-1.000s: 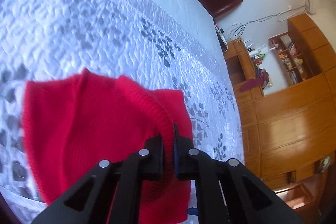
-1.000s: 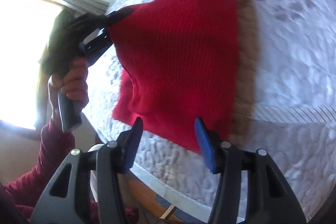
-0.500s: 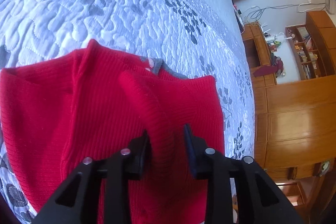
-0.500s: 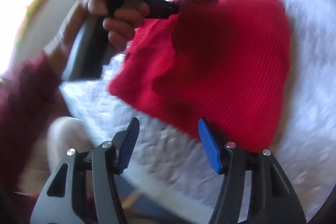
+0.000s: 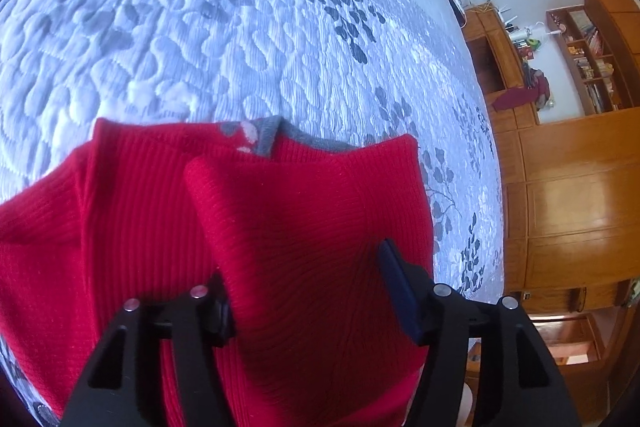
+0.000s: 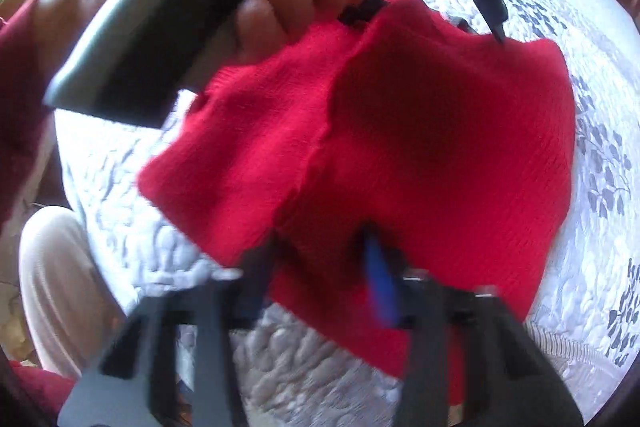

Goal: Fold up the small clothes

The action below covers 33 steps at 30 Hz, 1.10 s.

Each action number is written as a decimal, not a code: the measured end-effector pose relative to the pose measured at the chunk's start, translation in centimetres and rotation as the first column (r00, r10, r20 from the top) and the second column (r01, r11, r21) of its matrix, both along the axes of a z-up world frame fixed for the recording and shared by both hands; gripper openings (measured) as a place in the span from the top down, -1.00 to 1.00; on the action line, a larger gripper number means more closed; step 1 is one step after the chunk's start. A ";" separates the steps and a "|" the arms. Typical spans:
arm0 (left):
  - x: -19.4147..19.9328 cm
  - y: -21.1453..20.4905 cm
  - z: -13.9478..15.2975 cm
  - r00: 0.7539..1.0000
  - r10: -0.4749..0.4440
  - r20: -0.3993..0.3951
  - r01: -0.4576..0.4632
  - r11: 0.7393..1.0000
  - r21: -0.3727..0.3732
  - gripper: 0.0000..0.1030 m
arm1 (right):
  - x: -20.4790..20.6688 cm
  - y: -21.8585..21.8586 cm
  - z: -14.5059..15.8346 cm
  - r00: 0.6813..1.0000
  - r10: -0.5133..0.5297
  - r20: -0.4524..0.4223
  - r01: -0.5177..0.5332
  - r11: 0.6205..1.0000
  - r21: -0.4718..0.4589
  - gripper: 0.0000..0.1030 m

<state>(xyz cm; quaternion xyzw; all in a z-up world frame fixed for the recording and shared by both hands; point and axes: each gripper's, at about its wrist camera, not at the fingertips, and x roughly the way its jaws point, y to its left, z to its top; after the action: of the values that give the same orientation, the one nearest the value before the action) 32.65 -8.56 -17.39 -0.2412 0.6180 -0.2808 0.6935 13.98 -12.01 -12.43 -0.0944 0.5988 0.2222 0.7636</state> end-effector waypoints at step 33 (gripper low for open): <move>-3.4 12.6 -0.6 0.970 0.191 0.148 -0.210 0.970 0.123 0.76 | 1.9 1.5 -0.9 0.988 0.055 -0.142 0.003 0.927 0.376 0.50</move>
<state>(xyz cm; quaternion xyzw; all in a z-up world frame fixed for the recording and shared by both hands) 29.25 4.00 -18.01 -0.2346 0.5598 -0.1817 0.7737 15.87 -10.52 -13.34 0.0622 0.5999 0.3491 0.7172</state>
